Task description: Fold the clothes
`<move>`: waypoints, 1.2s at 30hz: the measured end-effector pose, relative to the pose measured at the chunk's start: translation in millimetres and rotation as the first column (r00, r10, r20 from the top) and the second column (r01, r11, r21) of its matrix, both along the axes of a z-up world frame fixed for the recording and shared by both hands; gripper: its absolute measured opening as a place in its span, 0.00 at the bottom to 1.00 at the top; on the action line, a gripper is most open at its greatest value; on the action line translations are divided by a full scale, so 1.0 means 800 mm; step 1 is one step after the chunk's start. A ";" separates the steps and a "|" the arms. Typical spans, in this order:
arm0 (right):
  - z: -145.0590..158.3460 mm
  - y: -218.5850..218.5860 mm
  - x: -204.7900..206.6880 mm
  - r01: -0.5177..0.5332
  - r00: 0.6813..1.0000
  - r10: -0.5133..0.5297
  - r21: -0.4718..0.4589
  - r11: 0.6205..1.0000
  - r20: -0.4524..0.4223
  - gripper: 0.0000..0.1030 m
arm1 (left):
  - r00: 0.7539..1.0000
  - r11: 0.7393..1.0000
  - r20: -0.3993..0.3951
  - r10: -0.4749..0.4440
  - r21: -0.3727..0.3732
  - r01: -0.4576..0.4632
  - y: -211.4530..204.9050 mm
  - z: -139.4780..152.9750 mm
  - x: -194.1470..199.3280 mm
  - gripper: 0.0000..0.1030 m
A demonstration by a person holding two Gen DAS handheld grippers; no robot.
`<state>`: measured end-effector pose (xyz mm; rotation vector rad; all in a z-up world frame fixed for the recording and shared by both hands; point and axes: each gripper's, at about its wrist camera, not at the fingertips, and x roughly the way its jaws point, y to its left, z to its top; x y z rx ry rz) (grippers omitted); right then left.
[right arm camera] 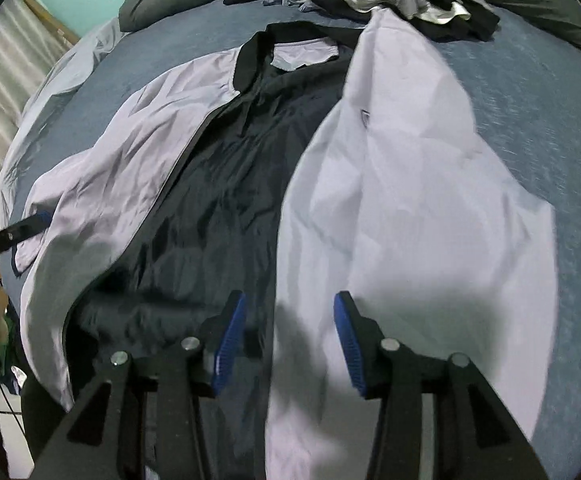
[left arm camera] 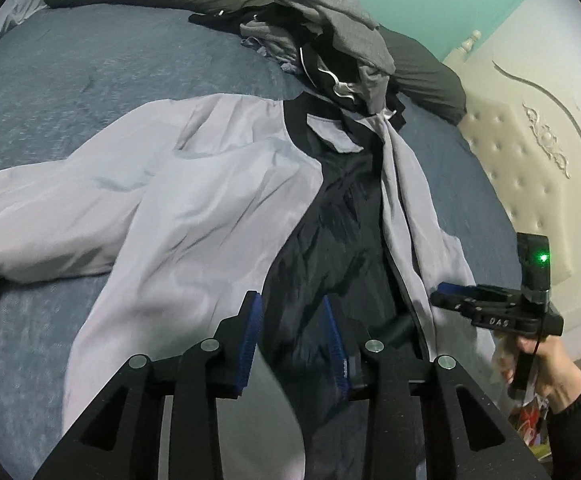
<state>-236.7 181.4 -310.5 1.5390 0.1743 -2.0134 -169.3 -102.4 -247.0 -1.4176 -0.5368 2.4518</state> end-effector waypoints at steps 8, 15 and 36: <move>-0.040 -0.037 -0.019 -0.032 0.996 0.043 0.141 0.990 -0.073 0.45 | 0.998 1.000 -0.060 0.024 0.020 -0.023 0.004 -0.030 -0.027 0.35; -0.021 -0.008 -0.024 0.010 0.989 0.005 0.101 0.995 -0.151 0.04 | 0.995 0.996 -0.085 0.045 0.074 -0.039 -0.003 -0.055 -0.023 0.36; 0.056 0.134 -0.083 0.357 0.877 -0.262 0.183 0.916 -0.403 0.19 | 0.994 0.999 -0.111 -0.013 0.039 0.017 0.008 -0.057 -0.021 0.36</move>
